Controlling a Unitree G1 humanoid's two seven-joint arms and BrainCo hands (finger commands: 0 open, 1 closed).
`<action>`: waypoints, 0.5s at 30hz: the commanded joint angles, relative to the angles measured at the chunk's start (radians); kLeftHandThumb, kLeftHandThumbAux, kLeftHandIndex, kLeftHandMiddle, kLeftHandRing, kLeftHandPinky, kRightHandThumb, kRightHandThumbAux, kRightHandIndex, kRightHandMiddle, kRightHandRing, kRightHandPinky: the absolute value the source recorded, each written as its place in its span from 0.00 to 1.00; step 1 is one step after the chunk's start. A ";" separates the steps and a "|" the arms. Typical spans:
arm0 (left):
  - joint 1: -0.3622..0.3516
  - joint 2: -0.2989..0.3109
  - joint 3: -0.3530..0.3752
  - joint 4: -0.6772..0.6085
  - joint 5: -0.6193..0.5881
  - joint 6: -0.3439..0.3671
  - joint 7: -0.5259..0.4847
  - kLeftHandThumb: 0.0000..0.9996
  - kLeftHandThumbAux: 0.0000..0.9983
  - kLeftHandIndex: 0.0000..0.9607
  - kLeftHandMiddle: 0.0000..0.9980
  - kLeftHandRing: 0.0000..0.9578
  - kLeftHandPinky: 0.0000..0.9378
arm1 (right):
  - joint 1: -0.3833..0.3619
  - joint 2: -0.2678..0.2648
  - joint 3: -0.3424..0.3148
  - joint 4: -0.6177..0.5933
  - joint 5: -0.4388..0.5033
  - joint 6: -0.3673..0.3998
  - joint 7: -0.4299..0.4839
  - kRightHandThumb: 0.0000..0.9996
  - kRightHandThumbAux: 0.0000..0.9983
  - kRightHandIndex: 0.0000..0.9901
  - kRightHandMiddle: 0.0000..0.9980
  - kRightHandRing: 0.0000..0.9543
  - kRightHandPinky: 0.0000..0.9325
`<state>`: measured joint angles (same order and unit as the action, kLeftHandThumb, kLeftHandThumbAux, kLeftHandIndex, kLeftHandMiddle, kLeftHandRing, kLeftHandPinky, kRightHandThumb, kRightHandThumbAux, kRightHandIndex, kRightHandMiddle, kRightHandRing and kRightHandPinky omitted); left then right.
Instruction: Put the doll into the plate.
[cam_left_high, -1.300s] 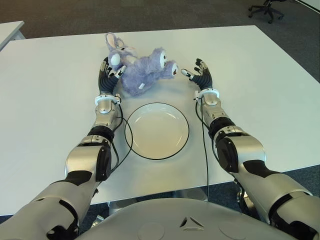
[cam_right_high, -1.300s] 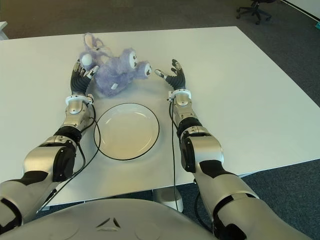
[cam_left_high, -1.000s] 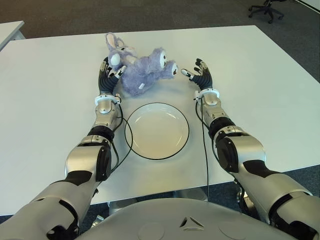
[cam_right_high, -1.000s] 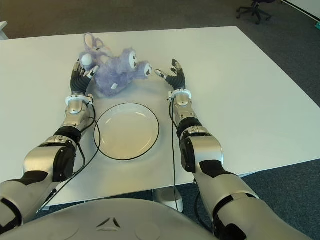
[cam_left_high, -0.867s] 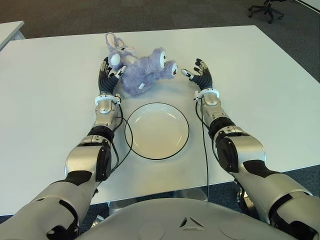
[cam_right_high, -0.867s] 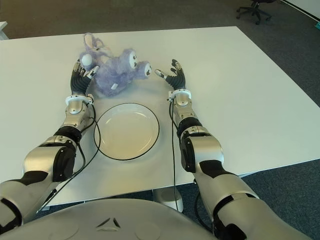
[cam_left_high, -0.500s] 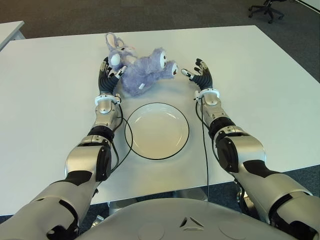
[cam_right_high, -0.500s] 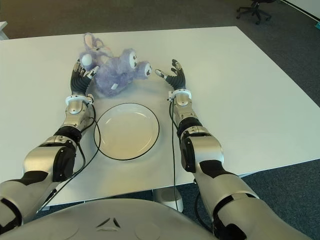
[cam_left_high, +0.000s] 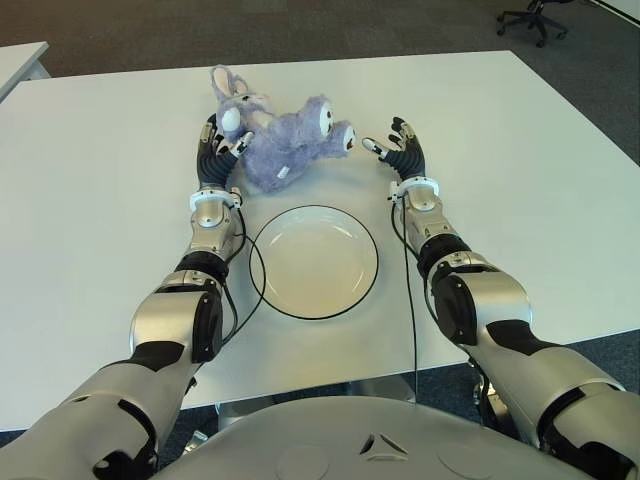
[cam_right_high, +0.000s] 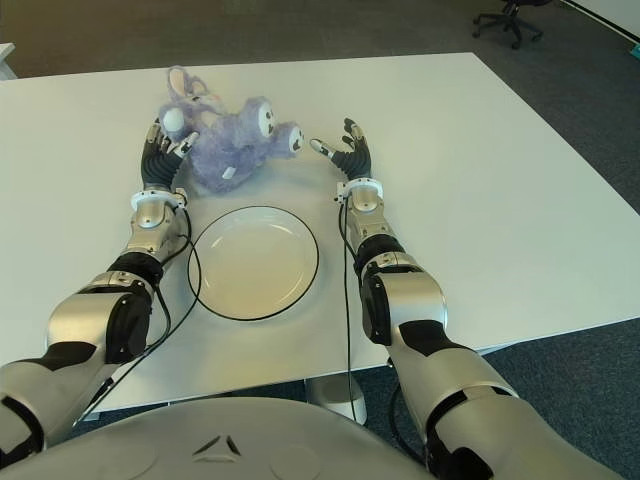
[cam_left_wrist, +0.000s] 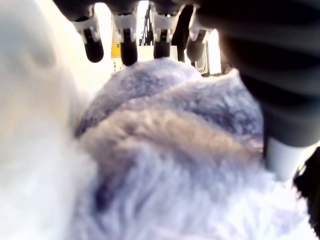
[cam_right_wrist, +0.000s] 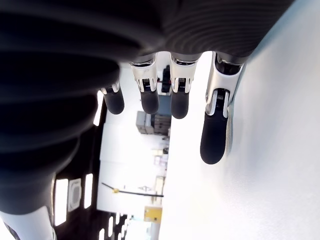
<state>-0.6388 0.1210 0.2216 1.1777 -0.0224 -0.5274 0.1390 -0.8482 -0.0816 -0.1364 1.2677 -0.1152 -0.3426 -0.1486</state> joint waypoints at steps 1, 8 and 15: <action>0.244 -0.073 -0.004 0.128 0.008 0.064 0.028 0.07 0.64 0.00 0.07 0.08 0.06 | 0.113 0.009 -0.006 0.089 0.002 0.137 0.001 0.06 0.71 0.08 0.08 0.09 0.10; 0.239 -0.073 -0.011 0.126 0.019 0.052 0.061 0.09 0.65 0.00 0.07 0.07 0.06 | 0.113 0.009 -0.005 0.089 0.000 0.139 0.000 0.05 0.71 0.07 0.08 0.08 0.09; 0.236 -0.072 -0.024 0.122 0.034 0.038 0.104 0.10 0.64 0.00 0.05 0.06 0.05 | 0.113 0.009 -0.006 0.089 0.001 0.138 0.001 0.05 0.70 0.08 0.08 0.08 0.09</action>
<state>-0.6388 0.1209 0.2189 1.1777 -0.0205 -0.5288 0.1910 -0.8480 -0.0821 -0.1364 1.2678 -0.1152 -0.3426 -0.1486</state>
